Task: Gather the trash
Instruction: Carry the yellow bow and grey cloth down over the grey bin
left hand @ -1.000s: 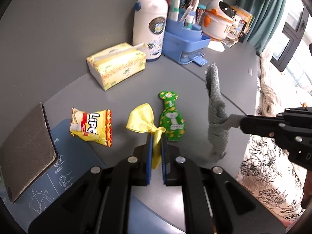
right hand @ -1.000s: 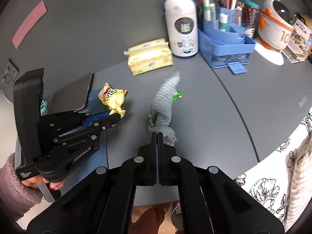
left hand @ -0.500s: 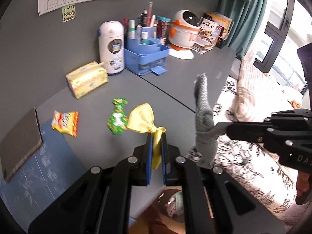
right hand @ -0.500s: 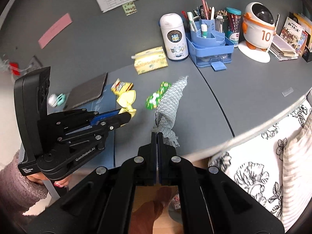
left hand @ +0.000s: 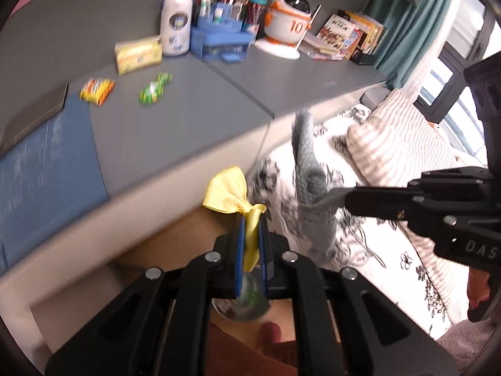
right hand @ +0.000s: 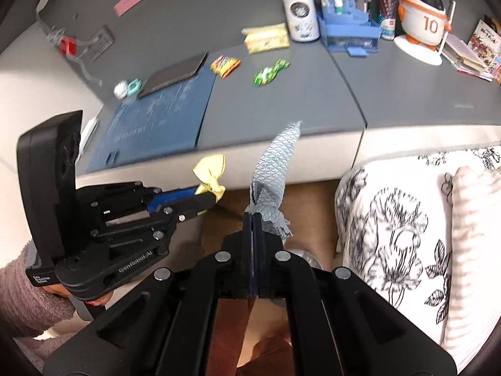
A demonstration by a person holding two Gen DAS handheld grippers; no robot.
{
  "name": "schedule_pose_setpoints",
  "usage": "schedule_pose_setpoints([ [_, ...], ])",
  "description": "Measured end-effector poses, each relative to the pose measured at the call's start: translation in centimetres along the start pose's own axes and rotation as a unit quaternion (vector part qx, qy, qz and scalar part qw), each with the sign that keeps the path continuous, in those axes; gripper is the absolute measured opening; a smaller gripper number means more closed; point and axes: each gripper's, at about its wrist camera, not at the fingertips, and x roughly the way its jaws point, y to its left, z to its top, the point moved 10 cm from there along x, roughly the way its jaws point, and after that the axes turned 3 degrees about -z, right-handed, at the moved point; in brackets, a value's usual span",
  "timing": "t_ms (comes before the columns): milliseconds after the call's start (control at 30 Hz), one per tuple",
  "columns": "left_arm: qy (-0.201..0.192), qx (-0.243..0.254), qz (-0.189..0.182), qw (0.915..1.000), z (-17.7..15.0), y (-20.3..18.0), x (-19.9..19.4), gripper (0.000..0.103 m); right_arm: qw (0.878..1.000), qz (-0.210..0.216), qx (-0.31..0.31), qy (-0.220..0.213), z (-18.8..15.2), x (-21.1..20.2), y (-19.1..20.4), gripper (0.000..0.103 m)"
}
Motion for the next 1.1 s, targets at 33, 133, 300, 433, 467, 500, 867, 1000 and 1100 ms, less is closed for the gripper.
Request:
schedule_pose_setpoints([
  [33,0.007,-0.009,0.001,0.9999,-1.3,-0.2,0.2,0.009,1.0,0.003,-0.002,0.007,-1.0,0.2,0.1,0.001],
  [133,0.034,-0.029,0.005,0.999,-4.5,-0.7,1.2,0.009,1.0,0.013,0.003,0.028,-3.7,1.2,0.0,0.001],
  [300,0.077,-0.044,0.004,0.996,-9.2,-1.1,3.6,0.009,0.998,0.008,0.012,0.066,-7.5,4.5,-0.5,0.001],
  [433,0.113,-0.039,0.008,0.9927,-12.6,-0.4,7.4,0.009,0.995,-0.01,0.017,0.095,-10.7,8.7,-1.9,0.001],
  [467,0.122,-0.038,0.007,0.9918,-13.5,-0.2,8.7,0.009,0.995,-0.01,0.026,0.1,-11.6,10.2,-2.5,0.001],
  [500,0.128,-0.036,0.006,0.991,-14.1,0.0,9.5,0.009,0.994,-0.012,0.029,0.103,-12.2,11.2,-2.9,0.001],
  [867,0.195,-0.026,-0.007,0.9804,-21.7,2.3,20.5,0.009,0.987,-0.044,0.054,0.147,-19.4,22.2,-7.0,0.001],
  [1000,0.201,-0.03,-0.012,0.979,-22.9,2.9,22.7,0.009,0.984,-0.049,0.06,0.158,-20.7,24.5,-7.9,0.001],
  [1100,0.205,-0.017,-0.015,0.9785,-23.5,3.0,23.8,0.011,0.984,-0.055,0.059,0.162,-21.4,25.5,-8.4,0.001],
])
